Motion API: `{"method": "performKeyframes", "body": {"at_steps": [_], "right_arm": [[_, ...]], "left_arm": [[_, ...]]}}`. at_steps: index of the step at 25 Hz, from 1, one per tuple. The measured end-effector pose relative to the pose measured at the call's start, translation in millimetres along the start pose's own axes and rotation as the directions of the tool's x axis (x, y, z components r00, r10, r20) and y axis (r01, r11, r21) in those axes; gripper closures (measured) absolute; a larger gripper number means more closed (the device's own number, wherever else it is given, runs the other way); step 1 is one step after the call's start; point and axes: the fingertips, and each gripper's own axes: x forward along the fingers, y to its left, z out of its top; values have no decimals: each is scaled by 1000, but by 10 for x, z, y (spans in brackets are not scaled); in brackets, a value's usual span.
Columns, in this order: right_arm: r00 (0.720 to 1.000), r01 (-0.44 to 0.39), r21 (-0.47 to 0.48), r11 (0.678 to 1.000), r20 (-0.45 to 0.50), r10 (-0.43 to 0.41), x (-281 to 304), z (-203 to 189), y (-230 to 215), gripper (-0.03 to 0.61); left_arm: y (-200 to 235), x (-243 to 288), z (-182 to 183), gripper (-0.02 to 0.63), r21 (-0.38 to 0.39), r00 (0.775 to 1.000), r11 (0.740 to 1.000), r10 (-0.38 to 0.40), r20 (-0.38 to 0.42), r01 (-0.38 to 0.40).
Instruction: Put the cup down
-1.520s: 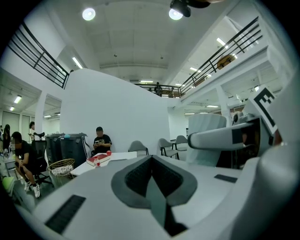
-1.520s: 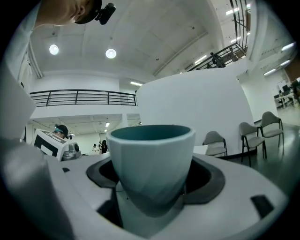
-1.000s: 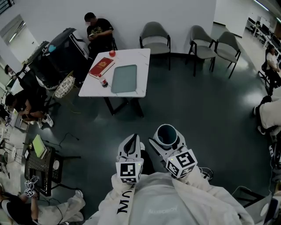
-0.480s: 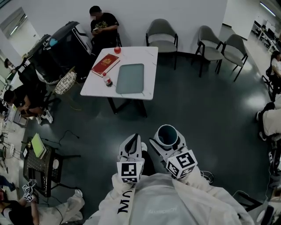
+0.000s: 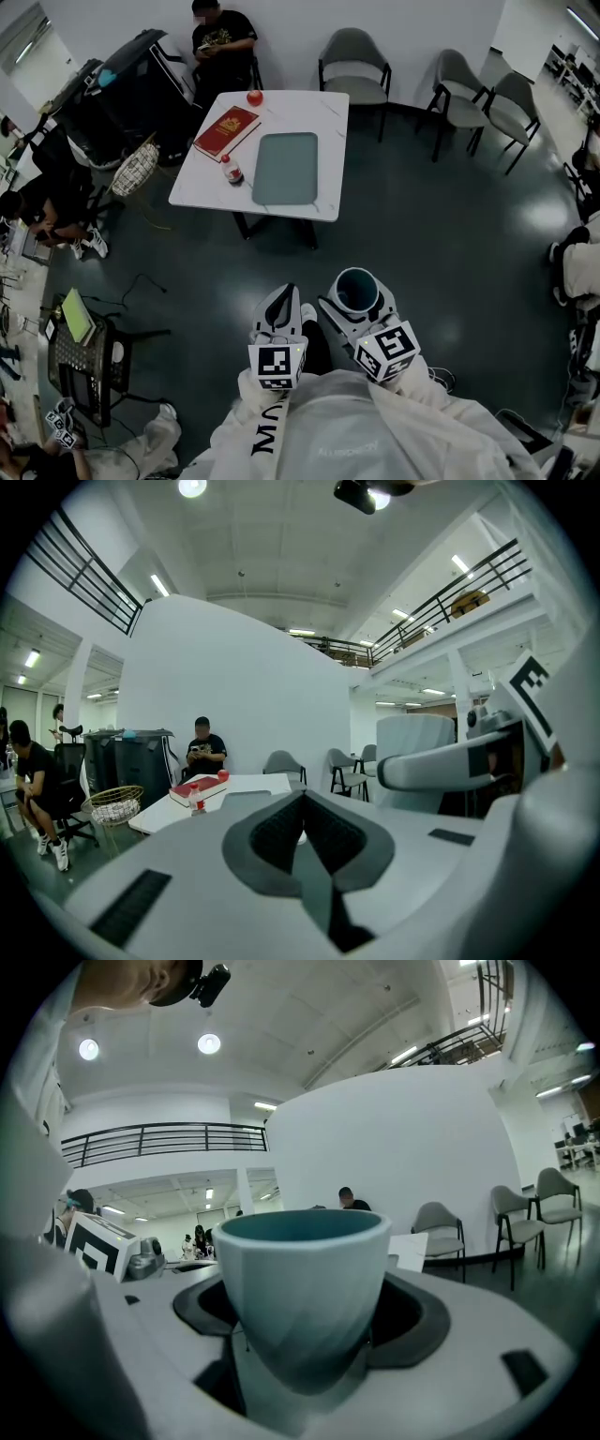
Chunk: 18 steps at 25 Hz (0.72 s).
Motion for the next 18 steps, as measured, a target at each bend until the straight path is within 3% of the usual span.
{"method": "performKeyframes", "body": {"at_steps": [18], "right_arm": [[998, 12, -26, 1000, -61, -13, 1695, 332, -228, 192]], "left_arm": [[1280, 1151, 240, 601, -40, 1000, 999, -29, -11, 29]]}}
